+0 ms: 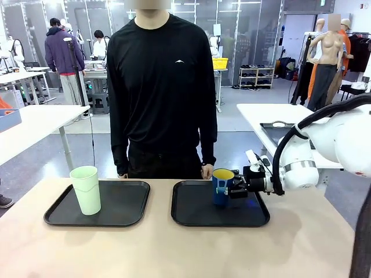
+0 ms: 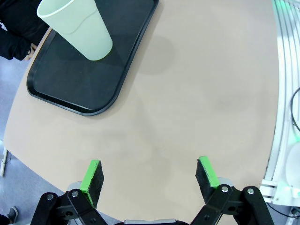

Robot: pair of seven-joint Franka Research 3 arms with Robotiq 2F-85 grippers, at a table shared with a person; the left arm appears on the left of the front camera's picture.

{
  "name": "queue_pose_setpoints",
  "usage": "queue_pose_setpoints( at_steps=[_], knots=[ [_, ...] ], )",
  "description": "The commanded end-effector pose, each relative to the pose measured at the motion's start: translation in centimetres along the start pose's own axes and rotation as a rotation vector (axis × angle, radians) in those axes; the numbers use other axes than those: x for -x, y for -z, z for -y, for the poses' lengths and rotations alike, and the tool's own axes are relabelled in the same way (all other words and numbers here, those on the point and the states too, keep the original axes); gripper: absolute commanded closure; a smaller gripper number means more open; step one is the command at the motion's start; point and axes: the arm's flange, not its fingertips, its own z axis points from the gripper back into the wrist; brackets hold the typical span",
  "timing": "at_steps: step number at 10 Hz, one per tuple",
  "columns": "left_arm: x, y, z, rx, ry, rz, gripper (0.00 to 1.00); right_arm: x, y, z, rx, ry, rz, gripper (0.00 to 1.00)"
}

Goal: Sort and store the cups by type.
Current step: Pick up the Handle plastic cup and place it into the empty Flat Tray.

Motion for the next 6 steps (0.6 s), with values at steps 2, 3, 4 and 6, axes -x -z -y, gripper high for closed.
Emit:
queue_pose_setpoints(
  at_steps=[2,3,4,6],
  knots=[
    [0.31,0.07,-0.52,0.006,0.015,0.025,0.00,0.30,0.30,1.21,0.004,0.047,0.018,0.20],
    [0.31,0.07,-0.52,0.006,0.015,0.025,0.00,0.37,0.33,1.18,0.000,0.048,0.021,0.16],
    [0.31,0.07,-0.52,0.006,0.015,0.025,0.00,0.46,0.33,1.11,-0.001,0.052,0.021,0.07],
    [0.31,0.07,-0.52,0.006,0.015,0.025,0.00,0.56,0.31,0.88,-0.005,0.058,0.014,0.00]
  ],
)
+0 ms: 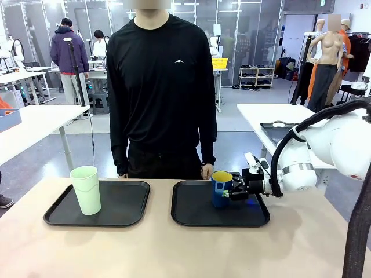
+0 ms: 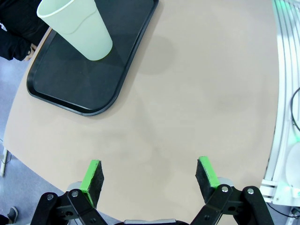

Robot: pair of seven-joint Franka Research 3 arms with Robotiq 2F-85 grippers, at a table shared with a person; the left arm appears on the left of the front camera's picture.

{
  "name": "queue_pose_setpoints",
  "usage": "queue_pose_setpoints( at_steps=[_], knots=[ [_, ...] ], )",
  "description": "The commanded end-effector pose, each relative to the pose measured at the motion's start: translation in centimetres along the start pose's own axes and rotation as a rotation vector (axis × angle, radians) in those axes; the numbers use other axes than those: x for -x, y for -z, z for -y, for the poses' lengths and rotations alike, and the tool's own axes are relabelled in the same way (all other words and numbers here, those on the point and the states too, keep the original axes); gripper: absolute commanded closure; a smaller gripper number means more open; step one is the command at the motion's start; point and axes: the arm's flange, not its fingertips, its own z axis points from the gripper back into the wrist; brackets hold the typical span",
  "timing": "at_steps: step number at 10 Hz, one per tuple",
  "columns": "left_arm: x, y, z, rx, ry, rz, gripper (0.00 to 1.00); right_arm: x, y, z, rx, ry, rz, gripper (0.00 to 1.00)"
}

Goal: Sort and store the cups by type.
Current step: Pick up the Handle plastic cup and place it into the empty Flat Tray.

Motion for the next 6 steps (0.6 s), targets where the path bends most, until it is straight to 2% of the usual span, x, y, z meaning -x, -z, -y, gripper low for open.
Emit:
queue_pose_setpoints(
  at_steps=[1,6],
  knots=[
    [0.3,0.1,-0.5,0.006,0.015,0.025,0.00,-0.5,0.1,0.3,0.000,0.034,0.008,0.00],
    [0.3,0.1,-0.5,0.006,0.015,0.025,0.00,-0.3,-1.5,-1.0,-0.005,0.074,-0.022,0.00]
  ],
)
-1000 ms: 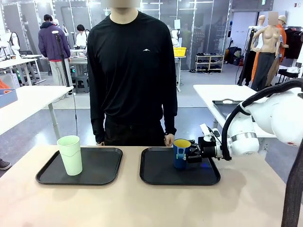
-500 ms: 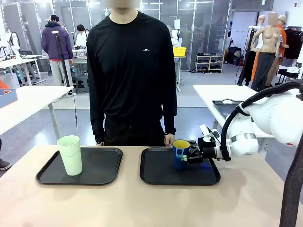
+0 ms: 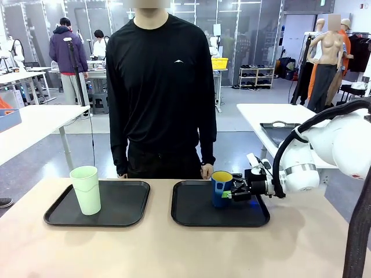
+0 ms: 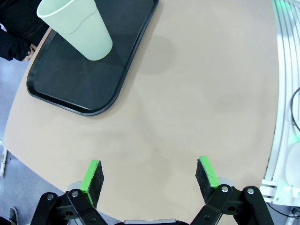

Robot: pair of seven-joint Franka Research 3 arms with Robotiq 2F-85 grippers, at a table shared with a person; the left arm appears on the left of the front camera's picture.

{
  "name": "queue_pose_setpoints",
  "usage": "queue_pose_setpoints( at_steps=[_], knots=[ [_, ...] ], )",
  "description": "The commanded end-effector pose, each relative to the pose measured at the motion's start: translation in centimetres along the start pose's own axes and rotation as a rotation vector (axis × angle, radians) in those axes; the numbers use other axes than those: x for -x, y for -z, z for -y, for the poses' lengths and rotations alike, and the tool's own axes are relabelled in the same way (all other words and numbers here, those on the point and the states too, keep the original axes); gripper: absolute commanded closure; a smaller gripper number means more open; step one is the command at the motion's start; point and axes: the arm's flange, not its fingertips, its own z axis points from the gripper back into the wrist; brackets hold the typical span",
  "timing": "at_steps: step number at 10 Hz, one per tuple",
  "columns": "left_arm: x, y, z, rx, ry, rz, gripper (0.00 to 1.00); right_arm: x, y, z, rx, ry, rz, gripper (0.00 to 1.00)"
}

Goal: Sort and store the cups by type.
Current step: Pick up the Handle plastic cup and place it into the empty Flat Tray.

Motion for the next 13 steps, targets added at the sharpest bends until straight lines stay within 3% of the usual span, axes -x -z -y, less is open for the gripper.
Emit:
queue_pose_setpoints(
  at_steps=[1,12,13],
  knots=[
    [0.3,0.1,-0.5,0.006,0.014,0.025,0.00,-0.7,-1.0,-1.1,-0.008,0.052,-0.022,0.00],
    [0.3,0.1,-0.5,0.006,0.014,0.025,0.00,-2.6,-8.8,-4.7,0.125,0.107,-0.110,0.00],
    [0.3,0.1,-0.5,0.006,0.014,0.025,0.00,-1.9,-9.0,-3.7,0.116,0.051,-0.078,0.00]
  ],
)
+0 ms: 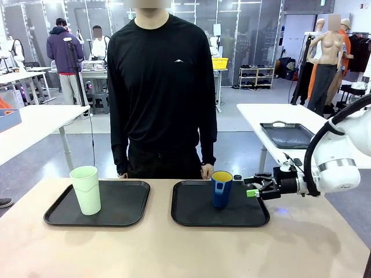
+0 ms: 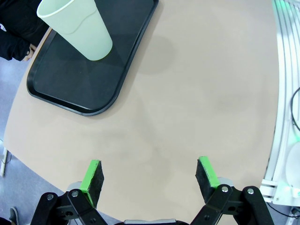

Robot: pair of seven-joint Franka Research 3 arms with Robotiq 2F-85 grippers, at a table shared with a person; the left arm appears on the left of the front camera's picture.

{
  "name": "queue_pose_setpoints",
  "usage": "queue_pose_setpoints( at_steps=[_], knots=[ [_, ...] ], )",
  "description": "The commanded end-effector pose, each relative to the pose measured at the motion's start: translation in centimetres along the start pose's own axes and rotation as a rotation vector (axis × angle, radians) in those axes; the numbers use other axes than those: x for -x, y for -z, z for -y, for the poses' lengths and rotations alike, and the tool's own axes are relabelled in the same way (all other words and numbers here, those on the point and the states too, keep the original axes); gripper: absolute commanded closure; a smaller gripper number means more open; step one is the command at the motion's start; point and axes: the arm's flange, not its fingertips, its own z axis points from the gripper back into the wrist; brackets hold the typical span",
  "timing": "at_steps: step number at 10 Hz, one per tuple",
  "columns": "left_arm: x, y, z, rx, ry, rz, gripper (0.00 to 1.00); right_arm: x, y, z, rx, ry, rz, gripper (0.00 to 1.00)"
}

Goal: Sort and store the cups by type.
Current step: Pick up the Handle plastic cup and place it into the empty Flat Tray.

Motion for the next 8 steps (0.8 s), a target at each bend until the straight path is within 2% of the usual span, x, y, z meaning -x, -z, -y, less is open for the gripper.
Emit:
queue_pose_setpoints(
  at_steps=[1,8],
  knots=[
    [0.31,0.08,-0.52,0.006,0.014,0.026,0.00,0.15,0.20,0.28,-0.006,-0.008,0.006,0.00],
    [0.31,0.08,-0.52,0.006,0.014,0.026,0.00,0.15,0.20,0.28,-0.006,-0.008,0.006,0.00]
  ],
)
